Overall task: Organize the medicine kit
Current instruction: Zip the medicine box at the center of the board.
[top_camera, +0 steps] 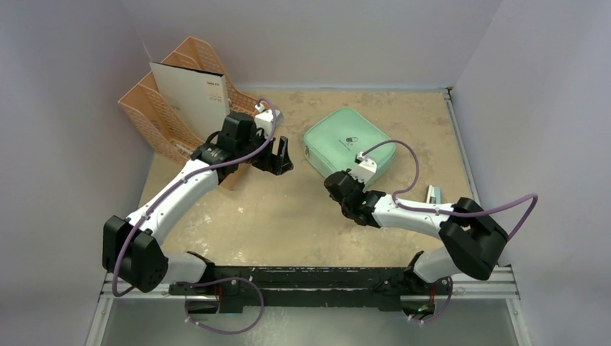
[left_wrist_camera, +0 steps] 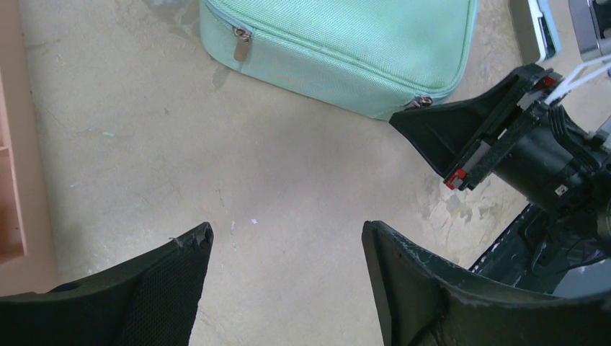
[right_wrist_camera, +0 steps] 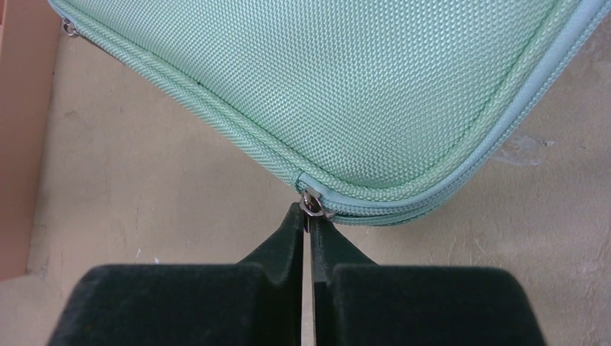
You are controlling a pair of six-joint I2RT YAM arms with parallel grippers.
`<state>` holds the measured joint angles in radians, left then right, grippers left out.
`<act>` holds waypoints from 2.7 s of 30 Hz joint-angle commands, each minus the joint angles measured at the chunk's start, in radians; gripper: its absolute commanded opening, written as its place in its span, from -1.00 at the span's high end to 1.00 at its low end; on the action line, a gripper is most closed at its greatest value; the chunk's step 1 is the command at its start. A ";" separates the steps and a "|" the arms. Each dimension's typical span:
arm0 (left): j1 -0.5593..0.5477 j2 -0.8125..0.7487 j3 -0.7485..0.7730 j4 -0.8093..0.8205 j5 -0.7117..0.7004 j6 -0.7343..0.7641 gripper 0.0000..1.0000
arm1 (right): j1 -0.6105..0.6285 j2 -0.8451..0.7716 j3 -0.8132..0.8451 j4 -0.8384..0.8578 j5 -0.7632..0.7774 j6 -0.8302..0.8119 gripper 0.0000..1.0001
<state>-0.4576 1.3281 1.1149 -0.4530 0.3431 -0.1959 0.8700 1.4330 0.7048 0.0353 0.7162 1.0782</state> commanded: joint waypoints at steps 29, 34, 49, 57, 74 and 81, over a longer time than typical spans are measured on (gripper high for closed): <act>-0.079 0.408 -0.019 0.570 0.007 -0.643 -0.23 | -0.009 -0.041 -0.026 0.182 -0.319 -0.438 1.00; -0.079 0.466 0.024 0.542 -0.008 -0.604 -0.01 | -0.016 -0.054 -0.047 0.146 -0.341 -0.430 1.00; -0.049 0.615 0.175 0.371 -0.116 -0.501 0.47 | -0.146 -0.169 -0.171 0.043 -0.580 -0.485 1.00; -0.041 0.660 0.205 0.330 -0.126 -0.468 0.51 | -0.163 -0.238 -0.207 0.035 -0.659 -0.549 1.00; -0.033 0.695 0.254 0.282 -0.142 -0.413 0.53 | -0.198 -0.337 -0.183 -0.228 -0.622 -0.565 1.00; -0.035 0.630 0.202 0.324 -0.040 -0.442 0.46 | -0.198 -0.353 -0.181 -0.123 -0.656 -0.576 1.00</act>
<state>-0.5312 1.9663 1.3628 -0.1444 0.4156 -0.6903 0.6662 1.1049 0.5434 0.0391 0.1120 0.5365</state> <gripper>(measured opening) 0.257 0.008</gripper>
